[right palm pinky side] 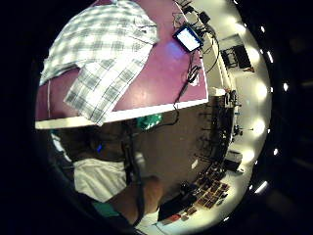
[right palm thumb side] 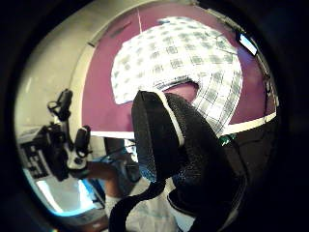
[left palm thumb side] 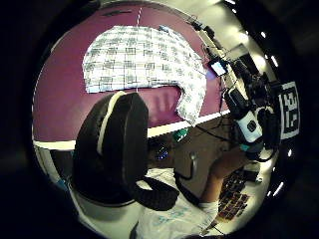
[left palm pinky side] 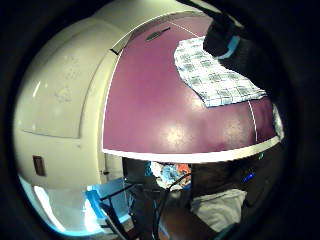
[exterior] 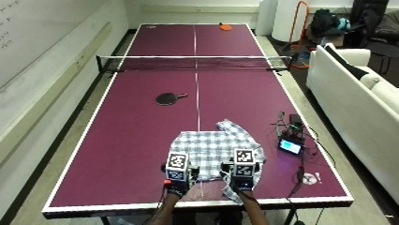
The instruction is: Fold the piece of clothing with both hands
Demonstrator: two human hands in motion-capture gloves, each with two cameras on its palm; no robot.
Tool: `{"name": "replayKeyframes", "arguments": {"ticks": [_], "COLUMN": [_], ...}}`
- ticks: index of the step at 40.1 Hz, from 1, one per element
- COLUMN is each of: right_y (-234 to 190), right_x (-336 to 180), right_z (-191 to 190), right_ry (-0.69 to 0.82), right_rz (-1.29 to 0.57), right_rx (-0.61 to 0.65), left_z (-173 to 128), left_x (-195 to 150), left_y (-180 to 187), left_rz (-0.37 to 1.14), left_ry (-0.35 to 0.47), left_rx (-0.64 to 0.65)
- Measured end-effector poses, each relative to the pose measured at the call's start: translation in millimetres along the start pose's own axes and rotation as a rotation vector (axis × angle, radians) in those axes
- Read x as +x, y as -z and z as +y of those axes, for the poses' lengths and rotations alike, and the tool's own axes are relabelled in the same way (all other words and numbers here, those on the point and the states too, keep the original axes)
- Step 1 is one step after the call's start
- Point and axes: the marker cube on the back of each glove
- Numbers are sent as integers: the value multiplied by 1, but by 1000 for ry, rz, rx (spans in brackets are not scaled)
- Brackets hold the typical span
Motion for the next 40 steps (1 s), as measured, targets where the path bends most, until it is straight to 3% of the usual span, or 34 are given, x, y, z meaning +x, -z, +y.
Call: {"name": "replayKeyframes", "arguments": {"ticks": [40], "right_y": [-1], "right_x": [2], "right_z": [5], "right_ry": [51], "right_rz": [-19], "right_rx": [10], "left_z": [-3], "left_x": [-4], "left_y": [-11], "left_rz": [-4], "left_ry": [9], "left_rx": [22]}}
